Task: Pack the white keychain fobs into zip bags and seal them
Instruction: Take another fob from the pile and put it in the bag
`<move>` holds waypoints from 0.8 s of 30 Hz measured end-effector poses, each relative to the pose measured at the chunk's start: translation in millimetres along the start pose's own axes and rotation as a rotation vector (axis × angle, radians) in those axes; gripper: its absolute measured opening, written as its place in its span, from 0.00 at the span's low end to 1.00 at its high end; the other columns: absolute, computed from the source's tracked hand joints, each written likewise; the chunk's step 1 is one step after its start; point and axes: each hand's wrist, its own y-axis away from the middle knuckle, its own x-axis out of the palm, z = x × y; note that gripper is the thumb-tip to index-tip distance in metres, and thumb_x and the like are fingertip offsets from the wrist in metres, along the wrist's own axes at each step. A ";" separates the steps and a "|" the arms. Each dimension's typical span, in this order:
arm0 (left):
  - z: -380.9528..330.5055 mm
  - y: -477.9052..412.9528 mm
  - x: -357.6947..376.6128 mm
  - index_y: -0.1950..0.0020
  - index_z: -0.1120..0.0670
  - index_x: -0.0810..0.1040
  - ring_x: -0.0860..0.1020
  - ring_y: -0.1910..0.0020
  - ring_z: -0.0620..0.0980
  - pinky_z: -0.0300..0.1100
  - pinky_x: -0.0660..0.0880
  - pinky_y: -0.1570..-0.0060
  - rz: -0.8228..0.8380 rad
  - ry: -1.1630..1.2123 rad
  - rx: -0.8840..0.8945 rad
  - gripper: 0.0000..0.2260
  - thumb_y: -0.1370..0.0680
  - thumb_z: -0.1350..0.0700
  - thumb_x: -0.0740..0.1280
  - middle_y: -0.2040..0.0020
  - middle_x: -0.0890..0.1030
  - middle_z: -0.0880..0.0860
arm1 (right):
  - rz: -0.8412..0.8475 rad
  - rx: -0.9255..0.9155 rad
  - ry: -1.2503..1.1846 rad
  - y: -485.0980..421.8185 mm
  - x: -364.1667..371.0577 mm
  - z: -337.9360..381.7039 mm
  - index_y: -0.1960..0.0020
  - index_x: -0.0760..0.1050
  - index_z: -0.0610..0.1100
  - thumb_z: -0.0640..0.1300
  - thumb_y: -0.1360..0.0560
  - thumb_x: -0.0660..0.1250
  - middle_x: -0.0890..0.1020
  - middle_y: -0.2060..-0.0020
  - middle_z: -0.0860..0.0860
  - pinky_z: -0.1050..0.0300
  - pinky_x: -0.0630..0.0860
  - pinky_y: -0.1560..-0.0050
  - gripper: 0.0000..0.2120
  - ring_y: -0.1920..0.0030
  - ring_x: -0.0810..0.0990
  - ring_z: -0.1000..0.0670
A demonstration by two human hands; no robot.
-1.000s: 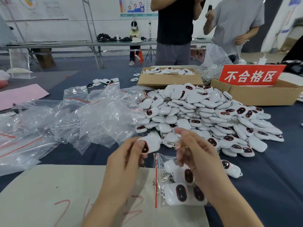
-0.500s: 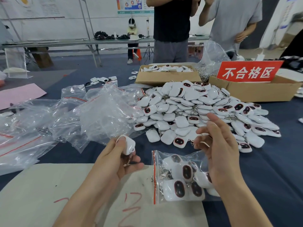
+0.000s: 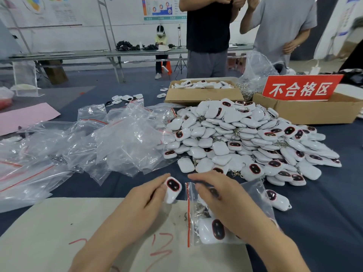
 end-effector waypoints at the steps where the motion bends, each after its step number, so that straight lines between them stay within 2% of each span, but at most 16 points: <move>1: -1.6 0.8 0.2 0.35 0.39 0.79 0.77 0.50 0.28 0.22 0.68 0.49 0.022 -0.025 0.021 0.13 0.15 0.50 0.60 0.53 0.80 0.27 | 0.016 0.009 0.072 -0.8 1.0 -2.2 0.36 0.75 0.63 0.50 0.18 0.61 0.78 0.42 0.67 0.64 0.69 0.35 0.14 0.39 0.73 0.64; 4: -6.0 2.9 1.2 0.45 0.36 0.81 0.80 0.50 0.35 0.31 0.73 0.49 0.116 -0.051 0.044 0.11 0.16 0.50 0.61 0.52 0.83 0.34 | 0.061 0.063 0.164 -2.3 3.4 -5.3 0.30 0.72 0.59 0.56 0.18 0.58 0.76 0.37 0.64 0.63 0.66 0.33 0.17 0.36 0.71 0.62; 6: -6.3 1.5 3.0 0.44 0.39 0.83 0.81 0.53 0.43 0.40 0.76 0.49 0.150 0.011 0.037 0.10 0.16 0.47 0.61 0.53 0.85 0.42 | 0.068 0.086 0.105 -3.4 3.9 -6.1 0.31 0.73 0.59 0.59 0.19 0.59 0.77 0.41 0.65 0.65 0.68 0.36 0.18 0.38 0.73 0.62; 7: -7.8 1.0 5.5 0.44 0.40 0.83 0.80 0.59 0.44 0.39 0.76 0.55 0.165 0.047 0.050 0.10 0.17 0.45 0.62 0.57 0.84 0.44 | 0.064 0.105 0.041 -4.1 3.7 -6.7 0.33 0.75 0.59 0.59 0.20 0.60 0.78 0.43 0.66 0.66 0.69 0.38 0.17 0.40 0.74 0.63; 9: -13.3 1.1 15.1 0.47 0.44 0.84 0.70 0.69 0.43 0.35 0.68 0.67 0.190 0.128 0.058 0.14 0.20 0.40 0.62 0.67 0.77 0.44 | 0.054 0.146 -0.074 -5.8 2.8 -8.3 0.38 0.78 0.59 0.59 0.21 0.63 0.81 0.46 0.66 0.67 0.70 0.42 0.14 0.43 0.76 0.66; 11: -18.6 0.9 26.1 0.55 0.50 0.81 0.66 0.72 0.45 0.37 0.64 0.70 0.207 0.229 0.025 0.16 0.20 0.40 0.62 0.71 0.71 0.45 | 0.052 0.172 -0.130 -7.3 1.9 -10.1 0.41 0.79 0.61 0.57 0.21 0.65 0.82 0.50 0.67 0.69 0.71 0.45 0.10 0.46 0.77 0.68; 13: -22.4 0.7 34.5 0.57 0.50 0.80 0.70 0.74 0.45 0.36 0.67 0.72 0.192 0.360 -0.024 0.13 0.17 0.46 0.64 0.71 0.74 0.48 | 0.055 0.176 -0.167 -9.0 0.7 -10.2 0.42 0.79 0.62 0.56 0.21 0.66 0.82 0.51 0.68 0.70 0.72 0.46 0.09 0.47 0.77 0.70; 15: -25.3 0.2 41.8 0.52 0.48 0.84 0.77 0.70 0.47 0.39 0.74 0.66 0.136 0.550 -0.066 0.05 0.18 0.53 0.68 0.66 0.81 0.51 | 0.046 0.162 -0.167 -10.3 -1.0 -9.3 0.41 0.79 0.62 0.55 0.21 0.66 0.82 0.50 0.67 0.69 0.72 0.45 0.09 0.46 0.77 0.69; 18: -27.2 1.2 52.2 0.49 0.50 0.82 0.78 0.64 0.53 0.49 0.74 0.58 0.063 0.783 -0.132 0.06 0.23 0.58 0.68 0.59 0.84 0.60 | 0.032 0.131 -0.114 -10.5 -3.5 -5.9 0.39 0.79 0.60 0.54 0.20 0.65 0.81 0.48 0.66 0.65 0.73 0.40 0.11 0.44 0.77 0.67; 20: -25.3 2.0 53.5 0.50 0.49 0.81 0.77 0.63 0.52 0.49 0.71 0.57 0.086 0.682 -0.104 0.06 0.21 0.58 0.65 0.59 0.84 0.57 | 0.025 0.098 -0.105 -9.0 -3.7 -3.5 0.40 0.79 0.60 0.52 0.20 0.66 0.81 0.49 0.66 0.65 0.73 0.40 0.10 0.44 0.77 0.66; 21: -24.9 2.2 51.7 0.51 0.50 0.82 0.74 0.63 0.51 0.48 0.69 0.58 0.149 0.578 -0.068 0.08 0.21 0.57 0.63 0.60 0.82 0.54 | 0.020 0.079 -0.115 -8.1 -3.7 -2.5 0.41 0.80 0.59 0.51 0.20 0.66 0.82 0.49 0.65 0.66 0.73 0.41 0.10 0.45 0.78 0.66; 23: -26.3 3.0 46.0 0.52 0.50 0.84 0.71 0.64 0.48 0.41 0.66 0.60 0.293 0.410 0.025 0.15 0.22 0.61 0.58 0.60 0.79 0.50 | 0.024 0.058 -0.151 -6.6 -3.8 -0.7 0.42 0.81 0.59 0.50 0.20 0.67 0.83 0.50 0.64 0.70 0.74 0.45 0.09 0.47 0.80 0.65; 24: -27.0 3.1 43.7 0.53 0.51 0.84 0.73 0.63 0.46 0.37 0.67 0.60 0.313 0.369 0.058 0.17 0.23 0.64 0.57 0.59 0.80 0.49 | 0.034 0.052 -0.167 -6.1 -3.7 0.1 0.43 0.81 0.59 0.50 0.20 0.67 0.83 0.51 0.64 0.71 0.74 0.47 0.09 0.49 0.80 0.65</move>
